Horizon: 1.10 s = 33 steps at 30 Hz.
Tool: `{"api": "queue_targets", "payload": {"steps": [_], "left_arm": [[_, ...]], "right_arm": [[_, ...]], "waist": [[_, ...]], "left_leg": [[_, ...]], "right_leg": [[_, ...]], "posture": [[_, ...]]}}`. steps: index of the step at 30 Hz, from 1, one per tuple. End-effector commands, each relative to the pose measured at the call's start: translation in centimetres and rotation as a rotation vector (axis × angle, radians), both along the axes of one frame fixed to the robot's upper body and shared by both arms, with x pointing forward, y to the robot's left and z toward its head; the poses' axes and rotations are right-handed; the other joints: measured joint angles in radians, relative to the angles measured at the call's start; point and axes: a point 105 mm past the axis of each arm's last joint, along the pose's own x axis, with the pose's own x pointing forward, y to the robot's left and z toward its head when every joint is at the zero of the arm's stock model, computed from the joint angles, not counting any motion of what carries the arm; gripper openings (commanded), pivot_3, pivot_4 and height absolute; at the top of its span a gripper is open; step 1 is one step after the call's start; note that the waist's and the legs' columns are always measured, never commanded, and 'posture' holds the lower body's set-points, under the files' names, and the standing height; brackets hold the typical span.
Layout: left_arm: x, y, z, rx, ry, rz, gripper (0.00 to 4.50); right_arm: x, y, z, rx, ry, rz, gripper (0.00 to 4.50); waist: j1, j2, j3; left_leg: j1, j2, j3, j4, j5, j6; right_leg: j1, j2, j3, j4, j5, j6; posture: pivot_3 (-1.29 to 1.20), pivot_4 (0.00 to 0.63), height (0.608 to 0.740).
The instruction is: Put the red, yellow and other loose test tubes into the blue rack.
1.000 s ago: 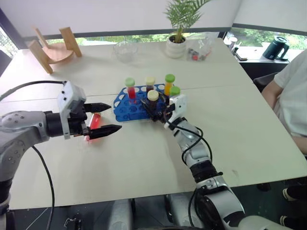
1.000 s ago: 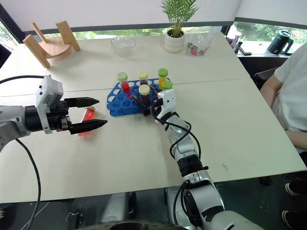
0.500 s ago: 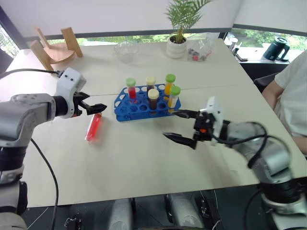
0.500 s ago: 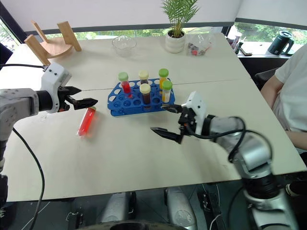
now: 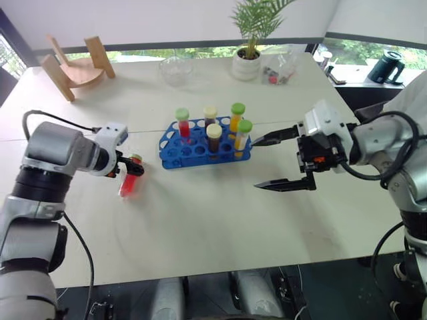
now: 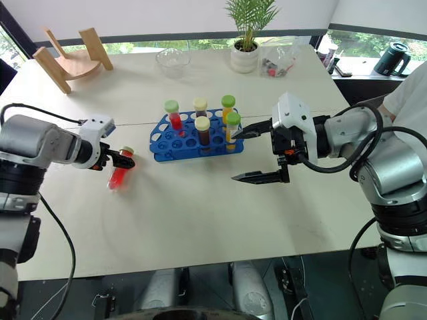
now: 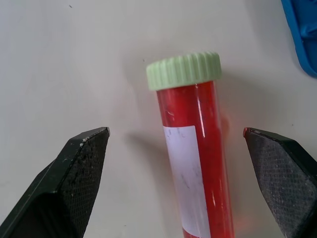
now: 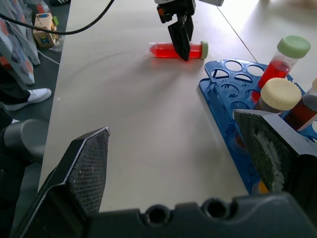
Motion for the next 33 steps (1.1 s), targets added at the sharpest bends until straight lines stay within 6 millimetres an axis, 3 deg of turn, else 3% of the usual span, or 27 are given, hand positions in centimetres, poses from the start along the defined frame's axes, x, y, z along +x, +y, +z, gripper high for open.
{"api": "queue_targets", "payload": {"steps": [1, 4, 9, 10, 16, 19, 22, 27, 33], "left_arm": [[0.2, 0.3, 0.3, -0.004, -0.019, 0.049, 4.5], [0.4, 0.1, 0.0, -0.011, -0.023, 0.067, 3.6], [1.0, 0.4, -0.3, -0.011, -0.053, 0.114, 1.08], [1.2, 0.5, -0.4, -0.01, -0.064, 0.128, 0.83], [2.1, 0.1, 1.0, -0.068, -0.173, 0.107, 0.82], [2.8, -3.2, 7.7, -0.41, -0.536, -0.104, 0.82], [0.9, -5.5, 12.1, -0.656, -0.778, -0.291, 0.82], [-1.1, -8.3, 12.3, -0.761, -0.961, -0.475, 0.82], [-0.3, -11.4, 8.4, -0.719, -1.068, -0.593, 0.82]], "right_arm": [[-0.1, 0.3, 1.3, 0.01, -0.064, 0.011, 4.42], [-0.2, 0.4, 1.4, 0.015, -0.068, 0.01, 4.5], [-0.4, 0.6, 1.4, 0.022, -0.07, 0.003, 4.5], [-0.4, 0.6, 1.3, 0.026, -0.068, 0.002, 4.5], [-0.7, 0.4, 1.1, 0.033, -0.053, -0.015, 4.5], [-0.5, 0.5, 0.4, 0.073, -0.032, -0.068, 4.5], [-0.4, 0.4, -0.5, 0.097, -0.02, -0.12, 4.5], [-0.1, 0.5, -0.9, 0.153, -0.023, -0.183, 4.5], [-0.2, 0.8, -1.1, 0.172, -0.028, -0.21, 4.5]], "waist": [[0.006, 0.0, 0.0], [0.011, 0.0, 0.0], [0.015, 0.0, 0.0], [0.016, 0.0, 0.0], [0.02, 0.001, 0.0], [0.025, -0.001, 0.0], [0.038, -0.003, 0.001], [0.039, 0.0, -0.001], [0.04, -0.001, -0.001]], "left_leg": [[0.0, 0.0, 0.0, 0.0, 0.0, 0.0], [0.0, 0.0, 0.0, 0.0, 0.0, 0.0], [0.0, 0.0, 0.0, 0.0, 0.0, 0.0], [0.0, 0.0, 0.0, 0.0, 0.0, 0.0], [0.002, 0.0, 0.0, 0.002, 0.001, -0.001], [0.002, 0.0, -0.001, 0.003, 0.001, -0.002], [0.0, 0.0, -0.001, 0.003, 0.002, -0.004], [0.001, 0.0, 0.001, 0.001, 0.003, -0.005], [0.002, 0.0, 0.001, 0.002, 0.003, -0.006]], "right_leg": [[0.0, 0.0, 0.0, 0.0, 0.0, 0.0], [0.0, 0.0, 0.0, 0.001, 0.0, 0.0], [0.0, 0.0, 0.0, 0.0, 0.0, 0.0], [0.0, 0.0, 0.0, 0.001, 0.0, 0.0], [0.003, 0.0, 0.0, 0.002, 0.0, 0.0], [0.003, -0.001, -0.001, 0.002, 0.001, 0.0], [0.003, -0.001, -0.001, 0.002, 0.001, 0.0], [0.003, -0.002, -0.001, 0.0, 0.001, 0.0], [0.004, -0.001, 0.0, 0.0, 0.001, 0.001]], "posture": [[0.0, 0.15, 0.74], [0.0, 0.15, 0.74], [0.0, 0.15, 0.74], [0.0, 0.15, 0.74], [0.0, 0.15, 0.74], [0.0, 0.15, 0.74], [0.0, 0.15, 0.74], [0.0, 0.15, 0.74], [0.0, 0.15, 0.74]]}}
